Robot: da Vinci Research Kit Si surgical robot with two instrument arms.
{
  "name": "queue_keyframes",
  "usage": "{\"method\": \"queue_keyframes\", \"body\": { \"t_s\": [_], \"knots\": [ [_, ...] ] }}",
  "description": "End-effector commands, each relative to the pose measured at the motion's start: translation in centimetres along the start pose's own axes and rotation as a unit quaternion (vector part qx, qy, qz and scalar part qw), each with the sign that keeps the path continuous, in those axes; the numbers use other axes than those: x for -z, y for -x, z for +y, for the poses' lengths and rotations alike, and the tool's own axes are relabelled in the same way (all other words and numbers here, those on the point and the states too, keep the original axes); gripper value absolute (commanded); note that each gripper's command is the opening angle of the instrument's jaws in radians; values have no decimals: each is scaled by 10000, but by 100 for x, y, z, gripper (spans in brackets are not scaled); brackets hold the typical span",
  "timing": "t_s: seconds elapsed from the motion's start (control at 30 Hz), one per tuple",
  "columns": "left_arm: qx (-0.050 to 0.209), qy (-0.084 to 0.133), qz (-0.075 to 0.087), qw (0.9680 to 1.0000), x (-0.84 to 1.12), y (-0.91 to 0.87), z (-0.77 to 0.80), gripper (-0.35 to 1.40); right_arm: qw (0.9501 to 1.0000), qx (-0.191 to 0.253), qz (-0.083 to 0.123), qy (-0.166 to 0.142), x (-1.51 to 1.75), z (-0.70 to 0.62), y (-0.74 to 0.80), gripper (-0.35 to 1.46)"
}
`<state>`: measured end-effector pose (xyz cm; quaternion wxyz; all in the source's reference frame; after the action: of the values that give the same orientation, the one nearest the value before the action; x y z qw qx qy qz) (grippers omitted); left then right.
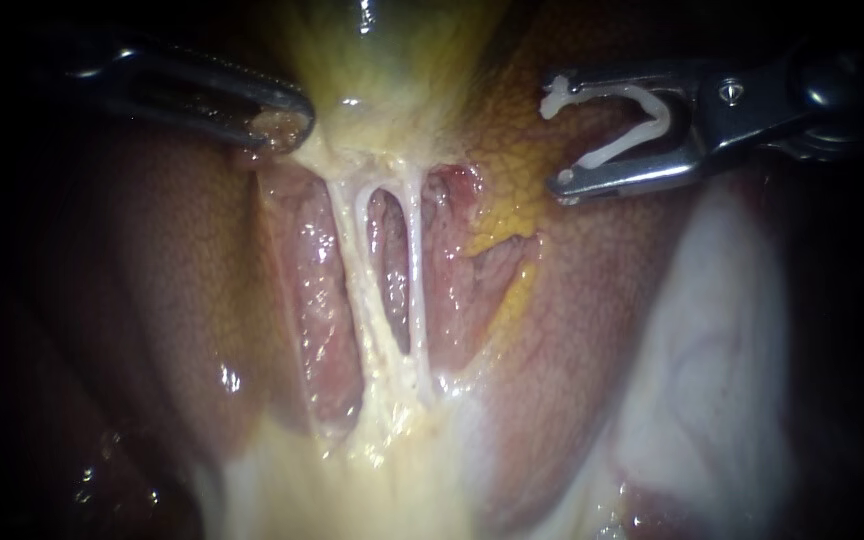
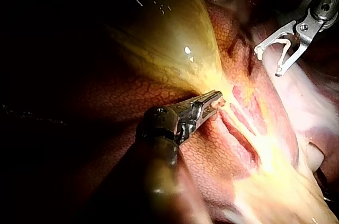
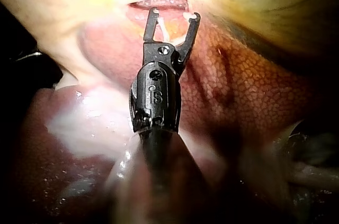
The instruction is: Clipping first clip left tube
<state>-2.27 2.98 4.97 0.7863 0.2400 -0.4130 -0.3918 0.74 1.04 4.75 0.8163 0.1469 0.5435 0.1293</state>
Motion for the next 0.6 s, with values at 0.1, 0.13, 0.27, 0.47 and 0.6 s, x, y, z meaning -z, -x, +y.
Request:
{"method": "queue_keyframes", "body": {
  "t_s": [0.1,0.13,0.27,0.47,0.6],
  "knots": [
    [1,3,-1,10000,0,0,0,-35,10000,-29,3,-15,0,-1,-1,53],
    [1,4,-1,10000,1,-1,0,-35,10000,-28,3,-16,0,-2,-1,53],
    [2,7,-2,10000,1,-1,0,-35,9998,-171,29,-98,0,-7,-3,52],
    [5,30,-12,10000,1,-2,0,-35,9989,-371,61,-283,-8,-20,-4,52],
    [7,22,-8,10000,1,-2,1,-35,9979,-493,88,-419,-18,-30,0,52]
  ]
}}
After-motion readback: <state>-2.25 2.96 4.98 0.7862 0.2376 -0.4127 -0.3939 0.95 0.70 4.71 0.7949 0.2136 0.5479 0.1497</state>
